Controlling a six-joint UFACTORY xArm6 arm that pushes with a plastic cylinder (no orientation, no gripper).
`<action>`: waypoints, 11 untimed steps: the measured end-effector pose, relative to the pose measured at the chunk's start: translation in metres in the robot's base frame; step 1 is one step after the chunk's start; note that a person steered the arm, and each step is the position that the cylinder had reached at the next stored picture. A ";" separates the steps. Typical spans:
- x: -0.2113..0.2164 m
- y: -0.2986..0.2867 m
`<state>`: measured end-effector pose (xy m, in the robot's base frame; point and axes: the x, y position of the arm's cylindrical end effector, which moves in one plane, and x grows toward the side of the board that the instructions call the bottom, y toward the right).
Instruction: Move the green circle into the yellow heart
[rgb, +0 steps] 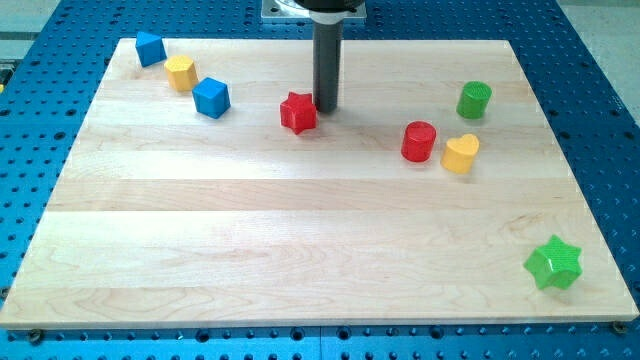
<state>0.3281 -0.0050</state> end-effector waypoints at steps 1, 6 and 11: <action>0.025 -0.041; -0.010 0.184; 0.087 0.168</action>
